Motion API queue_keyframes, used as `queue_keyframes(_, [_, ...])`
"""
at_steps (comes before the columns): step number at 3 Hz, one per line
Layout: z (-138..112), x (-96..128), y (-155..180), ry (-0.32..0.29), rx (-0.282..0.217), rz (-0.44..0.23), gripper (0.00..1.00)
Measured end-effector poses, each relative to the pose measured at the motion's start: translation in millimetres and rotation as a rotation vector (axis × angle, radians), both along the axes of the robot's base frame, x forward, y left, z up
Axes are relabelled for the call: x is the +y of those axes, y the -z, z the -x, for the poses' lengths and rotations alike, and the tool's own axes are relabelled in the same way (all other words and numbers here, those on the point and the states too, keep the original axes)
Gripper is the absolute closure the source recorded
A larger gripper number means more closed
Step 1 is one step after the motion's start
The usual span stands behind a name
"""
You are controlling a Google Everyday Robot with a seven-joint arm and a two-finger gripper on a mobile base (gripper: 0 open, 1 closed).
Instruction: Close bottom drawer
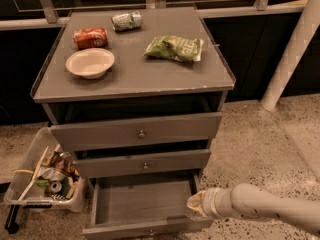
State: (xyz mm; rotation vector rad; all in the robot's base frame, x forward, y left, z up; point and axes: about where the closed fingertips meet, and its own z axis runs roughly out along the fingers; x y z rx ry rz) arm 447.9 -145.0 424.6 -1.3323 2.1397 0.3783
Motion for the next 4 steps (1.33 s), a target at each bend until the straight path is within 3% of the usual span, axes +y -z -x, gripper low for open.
queue_keyframes(1, [9.5,1.7,62.0,0.008,0.009,-0.001,1.0])
queue_keyframes(2, [12.4,6.3,68.3,-0.005,0.022,0.005,1.0])
queue_keyframes(4, [18.7,10.0,144.6,-0.095,0.073,0.018,1.0])
